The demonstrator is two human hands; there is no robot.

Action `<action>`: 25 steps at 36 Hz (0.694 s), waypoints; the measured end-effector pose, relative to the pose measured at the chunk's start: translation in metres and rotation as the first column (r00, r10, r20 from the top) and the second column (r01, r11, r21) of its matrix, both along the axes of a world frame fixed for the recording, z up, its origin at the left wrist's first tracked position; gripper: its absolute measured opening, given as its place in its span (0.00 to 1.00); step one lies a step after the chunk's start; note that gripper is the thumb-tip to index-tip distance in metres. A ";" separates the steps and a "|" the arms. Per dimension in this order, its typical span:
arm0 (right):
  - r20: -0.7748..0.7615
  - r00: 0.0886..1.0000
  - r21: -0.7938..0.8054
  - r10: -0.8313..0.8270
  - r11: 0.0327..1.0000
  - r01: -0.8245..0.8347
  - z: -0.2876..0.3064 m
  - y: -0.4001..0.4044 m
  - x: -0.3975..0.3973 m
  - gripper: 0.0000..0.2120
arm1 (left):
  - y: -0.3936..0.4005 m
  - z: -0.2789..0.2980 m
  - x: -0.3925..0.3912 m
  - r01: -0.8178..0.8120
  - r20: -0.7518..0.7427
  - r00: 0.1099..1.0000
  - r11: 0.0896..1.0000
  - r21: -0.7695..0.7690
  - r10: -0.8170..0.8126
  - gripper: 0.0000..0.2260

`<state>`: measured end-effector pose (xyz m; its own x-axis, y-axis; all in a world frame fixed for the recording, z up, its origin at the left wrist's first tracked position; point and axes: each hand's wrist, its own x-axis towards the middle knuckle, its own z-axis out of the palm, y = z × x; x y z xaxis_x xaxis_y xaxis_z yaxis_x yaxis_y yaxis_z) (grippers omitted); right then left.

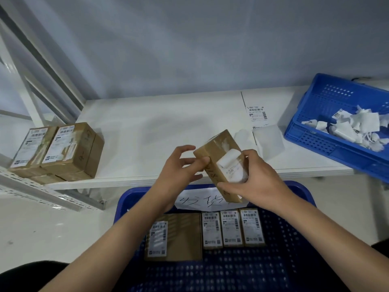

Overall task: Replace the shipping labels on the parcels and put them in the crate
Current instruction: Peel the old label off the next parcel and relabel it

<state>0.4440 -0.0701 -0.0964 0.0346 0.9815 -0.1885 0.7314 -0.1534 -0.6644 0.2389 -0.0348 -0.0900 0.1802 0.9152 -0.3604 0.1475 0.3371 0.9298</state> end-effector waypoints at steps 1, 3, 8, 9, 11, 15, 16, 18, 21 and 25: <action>0.063 0.998 0.023 0.006 1.000 -0.008 -0.001 -0.002 -0.002 0.39 | -0.001 -0.002 0.003 -0.019 0.001 1.000 1.000 -0.001 0.019 0.23; 0.122 0.993 0.041 0.009 0.999 -0.014 -0.004 -0.005 -0.006 0.41 | -0.002 -0.003 0.007 -0.050 -0.014 0.999 0.999 0.004 0.050 0.23; 0.104 0.993 0.064 0.058 0.996 -0.065 -0.008 -0.007 -0.010 0.45 | -0.001 -0.003 0.007 -0.142 -0.021 0.990 0.990 0.013 0.142 0.23; 0.060 0.995 0.067 0.073 0.995 -0.077 -0.006 -0.007 -0.009 0.45 | 0.000 -0.004 0.005 -0.152 -0.042 0.987 0.988 0.028 0.153 0.23; 0.041 0.994 0.157 0.106 0.981 -0.111 -0.002 -0.007 -0.005 0.42 | 0.002 -0.006 0.001 -0.158 -0.101 0.981 0.986 0.062 0.164 0.25; 0.247 0.944 0.539 0.220 0.778 -0.323 -0.004 -0.003 -0.004 0.16 | 0.002 -0.006 -0.002 -0.108 -0.223 0.965 0.984 0.144 0.139 0.24; 0.270 0.931 0.577 0.247 0.733 -0.362 -0.008 -0.003 -0.005 0.13 | 0.001 -0.005 -0.002 -0.091 -0.241 0.962 0.983 0.161 0.128 0.23; 0.292 0.914 0.606 0.283 0.685 -0.406 -0.015 -0.002 -0.007 0.12 | -0.001 -0.004 0.000 -0.051 -0.281 0.954 0.980 0.194 0.106 0.22; 0.302 0.899 0.591 0.317 0.678 -0.437 -0.022 -0.001 -0.006 0.13 | -0.002 -0.004 0.002 -0.022 -0.330 0.939 0.976 0.218 0.095 0.22; 0.280 0.909 0.576 0.309 0.703 -0.416 -0.028 -0.001 -0.005 0.11 | -0.002 -0.003 0.002 -0.051 -0.318 0.941 0.979 0.197 0.113 0.22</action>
<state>0.4392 -0.0707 -0.1241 -0.3736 0.8216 0.4306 0.7414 0.5435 -0.3936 0.2410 -0.0364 -0.0932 0.0032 0.9775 -0.2109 0.4316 0.1889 0.8821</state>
